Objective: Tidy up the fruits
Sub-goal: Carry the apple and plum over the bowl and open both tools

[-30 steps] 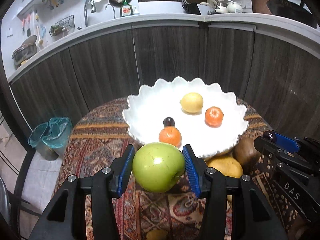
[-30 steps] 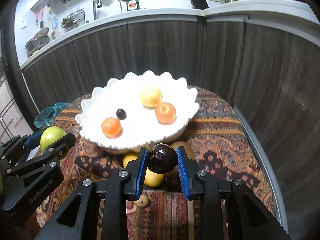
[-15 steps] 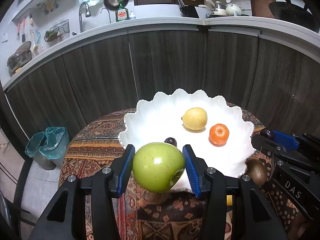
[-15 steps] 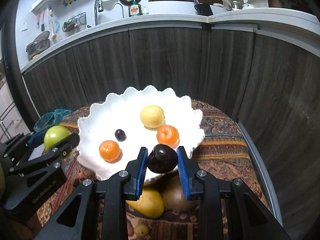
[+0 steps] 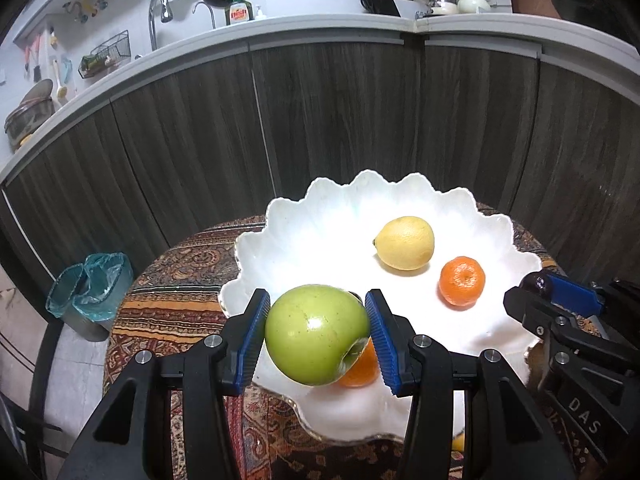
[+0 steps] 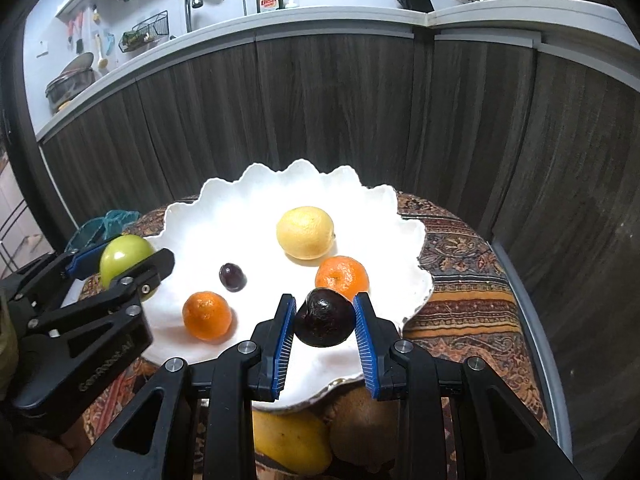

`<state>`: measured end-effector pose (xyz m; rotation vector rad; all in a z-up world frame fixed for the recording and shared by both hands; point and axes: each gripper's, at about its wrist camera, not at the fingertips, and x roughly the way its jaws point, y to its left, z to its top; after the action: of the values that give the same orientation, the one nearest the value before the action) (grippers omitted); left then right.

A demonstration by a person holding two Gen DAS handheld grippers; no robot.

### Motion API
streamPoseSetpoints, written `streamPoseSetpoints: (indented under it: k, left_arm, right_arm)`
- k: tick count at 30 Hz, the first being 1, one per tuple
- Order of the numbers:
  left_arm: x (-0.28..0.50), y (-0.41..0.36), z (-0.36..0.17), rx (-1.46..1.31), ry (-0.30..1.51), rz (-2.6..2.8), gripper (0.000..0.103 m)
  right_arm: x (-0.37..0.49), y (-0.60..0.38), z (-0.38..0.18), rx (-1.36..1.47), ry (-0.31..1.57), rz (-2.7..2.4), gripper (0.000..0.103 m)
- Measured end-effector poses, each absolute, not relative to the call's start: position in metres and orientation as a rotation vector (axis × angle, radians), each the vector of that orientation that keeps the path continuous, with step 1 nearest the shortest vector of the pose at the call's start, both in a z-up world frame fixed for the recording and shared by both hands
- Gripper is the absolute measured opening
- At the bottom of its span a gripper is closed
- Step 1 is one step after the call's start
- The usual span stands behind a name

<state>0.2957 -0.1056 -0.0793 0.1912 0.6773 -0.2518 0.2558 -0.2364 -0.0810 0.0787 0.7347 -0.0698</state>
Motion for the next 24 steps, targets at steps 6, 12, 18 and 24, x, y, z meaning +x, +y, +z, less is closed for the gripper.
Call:
streamPoseSetpoints:
  k: [6, 12, 18, 24]
  left_arm:
    - [0.306, -0.105, -0.087, 0.194, 0.697, -0.241, 0.049]
    - [0.305, -0.102, -0.087, 0.213, 0.687, -0.211, 0.053]
    - [0.295, -0.097, -0.071, 0.247, 0.612, -0.158, 0.08]
    - [0.28, -0.089, -0.057, 0.246, 0.565, -0.12, 0.094]
  right_arm:
    - [0.269, -0.235, -0.087, 0.063, 0.75, -0.072, 0.031]
    - [0.274, -0.235, -0.089, 0.063, 0.757, -0.066, 0.031]
    - [0.267, -0.236, -0.085, 0.06, 0.723, -0.106, 0.079]
    - [0.252, -0.239, -0.071, 0.023, 0.657, -0.195, 0.089]
